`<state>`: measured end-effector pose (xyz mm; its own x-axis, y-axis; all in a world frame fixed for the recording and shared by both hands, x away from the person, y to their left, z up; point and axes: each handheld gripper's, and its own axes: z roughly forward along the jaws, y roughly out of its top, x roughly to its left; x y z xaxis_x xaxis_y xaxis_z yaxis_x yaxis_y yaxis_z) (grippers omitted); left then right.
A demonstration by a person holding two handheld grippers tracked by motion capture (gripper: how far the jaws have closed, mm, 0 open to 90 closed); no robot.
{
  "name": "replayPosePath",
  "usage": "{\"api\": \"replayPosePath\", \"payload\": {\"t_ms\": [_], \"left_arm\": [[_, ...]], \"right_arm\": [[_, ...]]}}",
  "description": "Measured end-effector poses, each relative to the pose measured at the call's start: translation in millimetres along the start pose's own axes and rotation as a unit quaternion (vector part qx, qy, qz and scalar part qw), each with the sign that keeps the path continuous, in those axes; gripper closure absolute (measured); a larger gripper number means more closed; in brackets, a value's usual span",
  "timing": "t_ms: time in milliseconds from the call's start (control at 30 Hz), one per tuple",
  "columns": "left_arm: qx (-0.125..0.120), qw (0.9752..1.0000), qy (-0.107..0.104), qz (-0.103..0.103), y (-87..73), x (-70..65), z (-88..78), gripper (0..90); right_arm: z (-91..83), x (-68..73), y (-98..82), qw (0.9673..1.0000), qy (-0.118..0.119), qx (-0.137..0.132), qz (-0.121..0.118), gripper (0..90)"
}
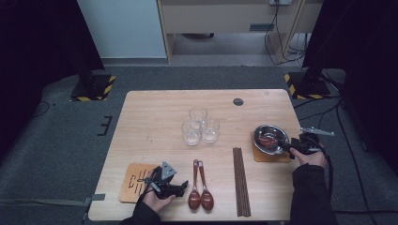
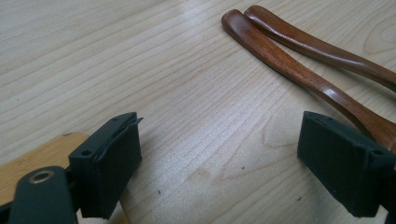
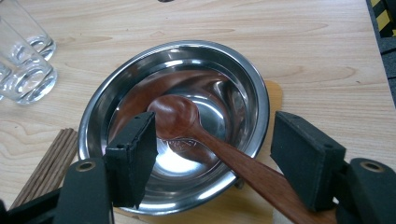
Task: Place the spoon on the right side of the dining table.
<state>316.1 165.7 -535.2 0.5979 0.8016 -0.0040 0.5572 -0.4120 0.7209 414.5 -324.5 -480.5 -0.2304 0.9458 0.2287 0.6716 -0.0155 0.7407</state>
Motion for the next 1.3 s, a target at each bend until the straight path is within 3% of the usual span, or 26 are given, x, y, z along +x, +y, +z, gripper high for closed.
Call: {"api": "replayPosePath", "payload": {"t_ms": [1300], "left_arm": [[0.000, 1.0000, 0.001, 0.000, 0.1, -0.2, 0.1, 12.5]], "right_arm": [[-26.3, 15.6, -25.8, 0.9990, 0.033, -0.020, -0.023, 33.0]]}}
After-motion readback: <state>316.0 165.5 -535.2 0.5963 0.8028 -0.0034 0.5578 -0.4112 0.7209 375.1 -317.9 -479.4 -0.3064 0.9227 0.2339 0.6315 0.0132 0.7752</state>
